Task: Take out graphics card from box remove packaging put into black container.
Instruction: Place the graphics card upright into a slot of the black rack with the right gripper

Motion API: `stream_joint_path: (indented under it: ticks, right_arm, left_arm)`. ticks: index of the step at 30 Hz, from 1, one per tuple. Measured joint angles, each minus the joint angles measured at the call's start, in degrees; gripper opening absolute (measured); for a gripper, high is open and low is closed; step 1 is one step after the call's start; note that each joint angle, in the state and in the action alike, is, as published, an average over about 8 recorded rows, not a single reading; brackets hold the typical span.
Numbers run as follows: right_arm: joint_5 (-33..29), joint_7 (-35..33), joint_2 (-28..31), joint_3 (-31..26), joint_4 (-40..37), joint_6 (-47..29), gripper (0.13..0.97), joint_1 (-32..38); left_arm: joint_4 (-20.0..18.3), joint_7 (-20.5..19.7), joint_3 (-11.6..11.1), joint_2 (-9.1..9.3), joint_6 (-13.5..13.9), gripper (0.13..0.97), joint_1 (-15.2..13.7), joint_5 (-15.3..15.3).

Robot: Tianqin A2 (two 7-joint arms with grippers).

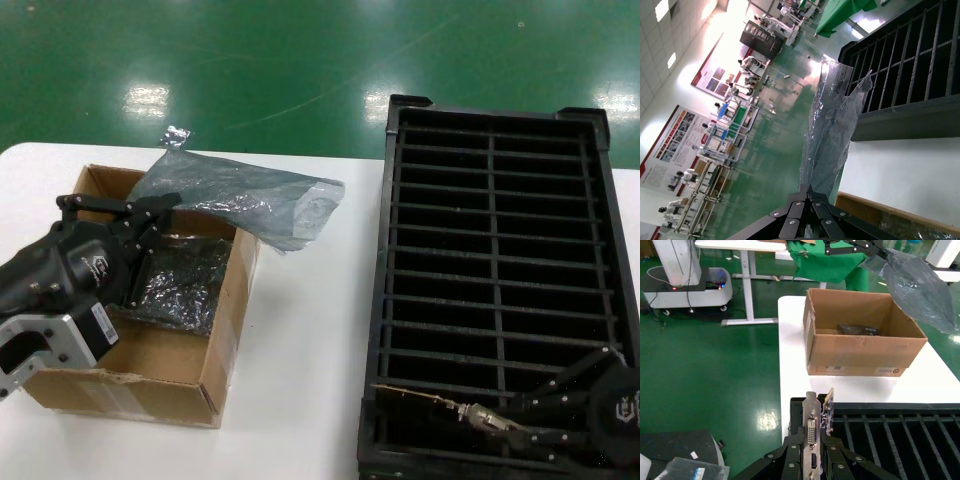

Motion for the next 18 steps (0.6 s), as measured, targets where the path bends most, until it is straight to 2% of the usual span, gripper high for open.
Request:
stream_joint_path:
  ticks: [7,18]
  right_arm:
    - [-1.3,0.4,-1.7,-1.9,-2.5,-2.0,0.185,3.7]
    - [-6.3,4.2,-8.3,-10.4,-10.7,-13.3,0.185,19.0]
  left_arm:
    - [0.0,0.0,0.0,0.00,0.0,0.139,0.0,0.0]
    - [0.0,0.0,0.0,0.00,0.0,0.139,0.0,0.0]
